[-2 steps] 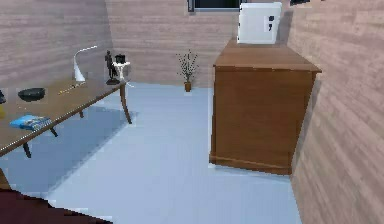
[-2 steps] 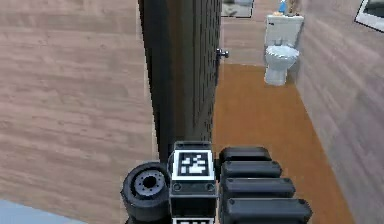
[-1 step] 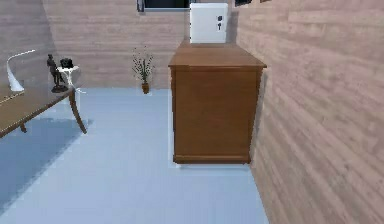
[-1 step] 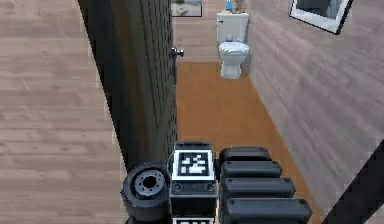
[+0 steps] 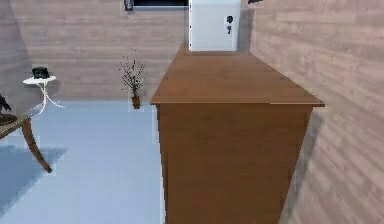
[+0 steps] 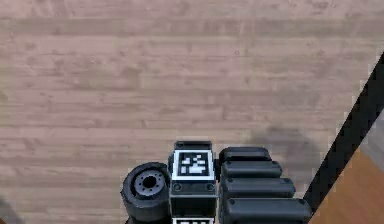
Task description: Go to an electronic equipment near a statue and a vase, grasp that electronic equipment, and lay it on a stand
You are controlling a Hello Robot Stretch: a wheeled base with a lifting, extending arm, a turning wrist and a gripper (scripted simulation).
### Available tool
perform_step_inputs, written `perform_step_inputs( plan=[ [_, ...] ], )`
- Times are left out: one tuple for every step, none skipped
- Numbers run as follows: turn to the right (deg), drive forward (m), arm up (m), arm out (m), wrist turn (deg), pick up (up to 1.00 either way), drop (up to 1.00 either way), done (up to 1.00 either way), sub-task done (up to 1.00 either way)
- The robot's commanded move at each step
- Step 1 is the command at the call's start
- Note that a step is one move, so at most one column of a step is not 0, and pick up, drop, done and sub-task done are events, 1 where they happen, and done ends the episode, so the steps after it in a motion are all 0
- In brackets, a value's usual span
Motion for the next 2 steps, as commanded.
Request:
perform_step_inputs(
  plan=[
    [-27.0,0.00,0.00,0.00,0.0,0.00,0.00,0.00,0.00],
    [0.0,1.00,0.00,0.00,0.0,0.00,0.00,0.00,0.00]
  ],
)
